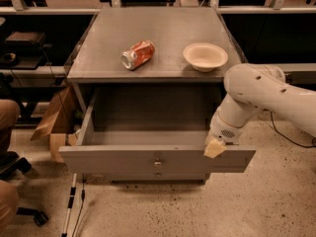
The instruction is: Open top drawer
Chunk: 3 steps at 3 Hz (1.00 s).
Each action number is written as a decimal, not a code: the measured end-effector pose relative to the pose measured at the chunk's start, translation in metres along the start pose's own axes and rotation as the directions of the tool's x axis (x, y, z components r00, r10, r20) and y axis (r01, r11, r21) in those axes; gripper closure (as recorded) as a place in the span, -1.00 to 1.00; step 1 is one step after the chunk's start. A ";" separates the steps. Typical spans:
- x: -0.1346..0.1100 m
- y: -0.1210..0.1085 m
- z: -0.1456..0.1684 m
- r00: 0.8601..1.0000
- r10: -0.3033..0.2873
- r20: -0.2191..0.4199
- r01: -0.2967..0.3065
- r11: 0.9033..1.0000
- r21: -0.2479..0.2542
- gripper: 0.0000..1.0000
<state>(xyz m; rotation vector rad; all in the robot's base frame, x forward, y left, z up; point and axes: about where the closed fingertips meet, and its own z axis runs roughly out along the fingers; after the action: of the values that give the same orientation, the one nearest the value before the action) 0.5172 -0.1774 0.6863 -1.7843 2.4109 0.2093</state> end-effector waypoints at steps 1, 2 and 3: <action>0.000 0.000 0.000 1.000 -0.001 0.000 0.001 1.000 0.000 1.00; -0.008 0.000 -0.002 1.000 -0.022 0.001 0.022 1.000 0.008 0.62; -0.018 -0.003 -0.003 0.999 -0.043 0.008 0.043 0.999 0.019 0.15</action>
Offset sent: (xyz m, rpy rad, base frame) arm 0.0075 0.0184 0.0112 -0.0042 -0.0361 0.0502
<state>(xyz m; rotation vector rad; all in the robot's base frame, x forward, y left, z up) 0.5251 -0.1617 0.6929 -1.8214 2.3589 0.1888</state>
